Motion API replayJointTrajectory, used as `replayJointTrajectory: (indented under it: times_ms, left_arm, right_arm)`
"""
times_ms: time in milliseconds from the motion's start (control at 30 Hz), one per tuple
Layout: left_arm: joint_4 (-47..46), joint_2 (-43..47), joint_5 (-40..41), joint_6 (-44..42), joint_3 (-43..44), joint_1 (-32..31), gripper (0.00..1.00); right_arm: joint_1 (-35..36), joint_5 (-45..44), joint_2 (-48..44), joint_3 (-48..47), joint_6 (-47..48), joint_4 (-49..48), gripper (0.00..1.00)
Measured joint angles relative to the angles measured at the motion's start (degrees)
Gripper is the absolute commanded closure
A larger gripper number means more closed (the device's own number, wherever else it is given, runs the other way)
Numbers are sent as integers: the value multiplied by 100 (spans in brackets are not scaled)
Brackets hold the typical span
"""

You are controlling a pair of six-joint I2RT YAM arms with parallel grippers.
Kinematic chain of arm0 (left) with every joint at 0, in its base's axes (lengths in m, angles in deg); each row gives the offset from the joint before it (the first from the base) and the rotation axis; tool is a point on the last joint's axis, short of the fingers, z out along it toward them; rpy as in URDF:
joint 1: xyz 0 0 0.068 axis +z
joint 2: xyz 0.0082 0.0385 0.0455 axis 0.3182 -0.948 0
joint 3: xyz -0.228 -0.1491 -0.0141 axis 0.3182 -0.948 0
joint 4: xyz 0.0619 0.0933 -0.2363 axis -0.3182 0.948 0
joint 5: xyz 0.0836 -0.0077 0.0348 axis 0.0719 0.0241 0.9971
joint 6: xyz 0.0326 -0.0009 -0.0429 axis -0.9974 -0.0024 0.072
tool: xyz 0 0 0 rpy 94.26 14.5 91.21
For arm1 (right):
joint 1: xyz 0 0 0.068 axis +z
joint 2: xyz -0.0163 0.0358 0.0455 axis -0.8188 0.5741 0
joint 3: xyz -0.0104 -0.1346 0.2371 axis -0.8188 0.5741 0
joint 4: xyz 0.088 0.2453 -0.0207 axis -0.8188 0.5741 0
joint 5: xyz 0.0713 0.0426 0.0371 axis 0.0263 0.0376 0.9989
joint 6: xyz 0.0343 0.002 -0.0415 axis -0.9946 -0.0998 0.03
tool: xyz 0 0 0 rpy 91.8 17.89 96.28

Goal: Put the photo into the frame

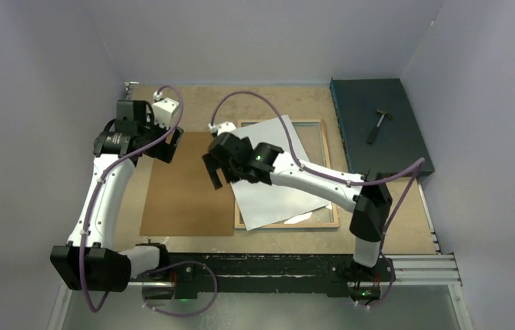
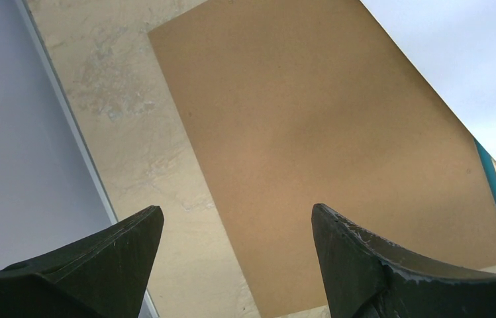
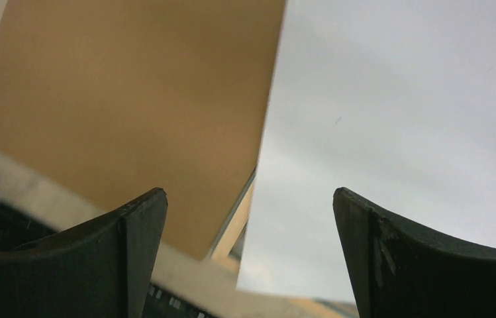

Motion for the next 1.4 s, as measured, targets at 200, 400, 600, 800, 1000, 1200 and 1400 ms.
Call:
replayJointTrajectory:
  times_ms: [200, 400, 600, 800, 1000, 1200, 1400]
  left_arm:
    - [-68, -247, -83, 164, 0, 120, 19]
    - [-116, -494, -426, 273, 0, 929, 20]
    - [-168, -741, -640, 271, -105, 1231, 23]
    - [-608, -1154, -535, 490, -509, 485, 26]
    - [-1108, -2094, -295, 789, -560, -452, 30]
    - [-1556, -3036, 22, 968, -546, -1021, 32]
    - [-1784, -3545, 136, 1021, -319, -1176, 34]
  right_arm:
    - [-734, -951, 1606, -1904, 883, -726, 9]
    - [-901, -1491, 3615, -3482, 1939, -1405, 7]
    - [-1189, -1320, 3906, -3182, 2122, -1609, 5]
    - [-2621, 55, 2400, -1303, 1740, -2315, 6]
    - [-4489, 1412, 1641, -623, 1375, -3034, 8]
    - [-5093, 2671, 1733, -26, 1019, -3390, 10]
    - [-5104, 3427, 2116, 66, 914, -3488, 12]
